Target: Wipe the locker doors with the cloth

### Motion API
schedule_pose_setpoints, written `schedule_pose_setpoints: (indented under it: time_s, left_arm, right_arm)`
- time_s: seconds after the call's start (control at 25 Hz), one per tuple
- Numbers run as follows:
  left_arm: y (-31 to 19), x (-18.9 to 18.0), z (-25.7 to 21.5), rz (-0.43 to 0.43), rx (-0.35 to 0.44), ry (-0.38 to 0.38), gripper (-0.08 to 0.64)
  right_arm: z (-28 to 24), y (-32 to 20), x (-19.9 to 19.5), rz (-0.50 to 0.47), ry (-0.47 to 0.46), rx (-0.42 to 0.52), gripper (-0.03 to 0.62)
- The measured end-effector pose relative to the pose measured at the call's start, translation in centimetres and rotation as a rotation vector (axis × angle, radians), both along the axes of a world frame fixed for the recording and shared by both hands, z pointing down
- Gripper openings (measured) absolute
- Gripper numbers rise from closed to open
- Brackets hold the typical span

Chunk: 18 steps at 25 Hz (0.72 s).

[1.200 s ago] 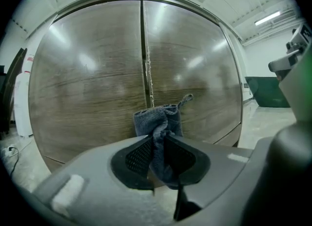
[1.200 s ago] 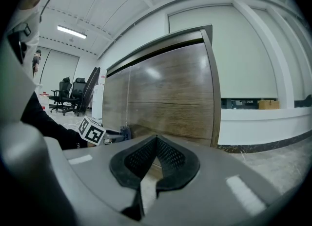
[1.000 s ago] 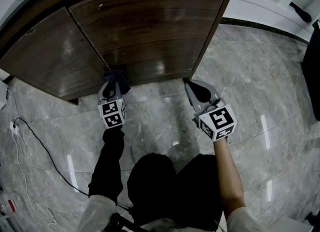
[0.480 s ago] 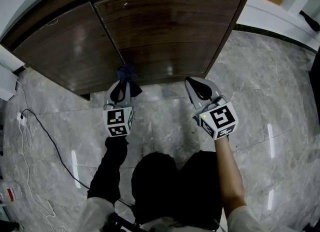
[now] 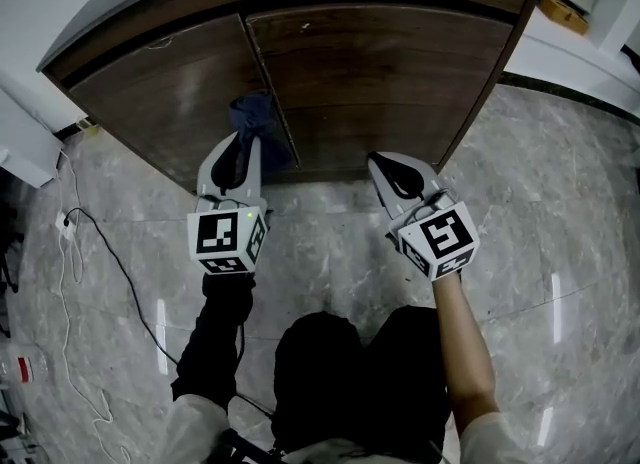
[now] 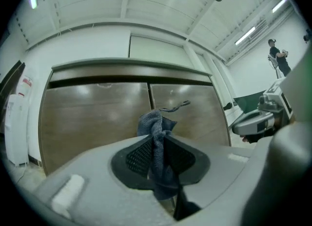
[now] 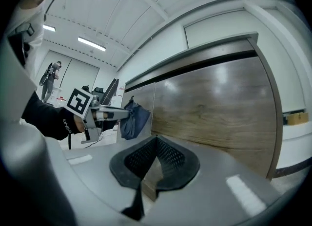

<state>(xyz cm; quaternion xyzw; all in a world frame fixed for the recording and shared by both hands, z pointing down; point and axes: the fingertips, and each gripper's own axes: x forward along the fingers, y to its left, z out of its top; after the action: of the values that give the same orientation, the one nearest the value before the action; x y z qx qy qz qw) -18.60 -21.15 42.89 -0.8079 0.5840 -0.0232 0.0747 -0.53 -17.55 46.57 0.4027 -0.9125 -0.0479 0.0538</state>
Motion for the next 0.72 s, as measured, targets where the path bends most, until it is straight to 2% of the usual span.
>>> schedule_pose_setpoints:
  time_s: [0.2, 0.4, 0.56, 0.72]
  left_arm:
    - [-1.1, -1.6, -6.8, -0.028, 0.116, 0.025, 0.069]
    - [-2.3, -2.2, -11.7, -0.038, 0.206, 0.033, 0.069]
    - [-3.6, -2.2, -12.8, -0.044, 0.218, 0.041, 0.069]
    - [-5.1, -2.8, -11.6, -0.077, 0.192, 0.060, 0.069]
  right_arm:
    - [-3.2, -0.6, -3.6, -0.070, 0.032, 0.065, 0.005]
    - [-4.2, -1.0, -4.6, -0.086, 0.033, 0.083, 0.005]
    - [-3.9, -1.0, -4.3, -0.079, 0.038, 0.075, 0.005]
    - [-3.6, -0.9, -4.0, -0.075, 0.044, 0.070, 0.005]
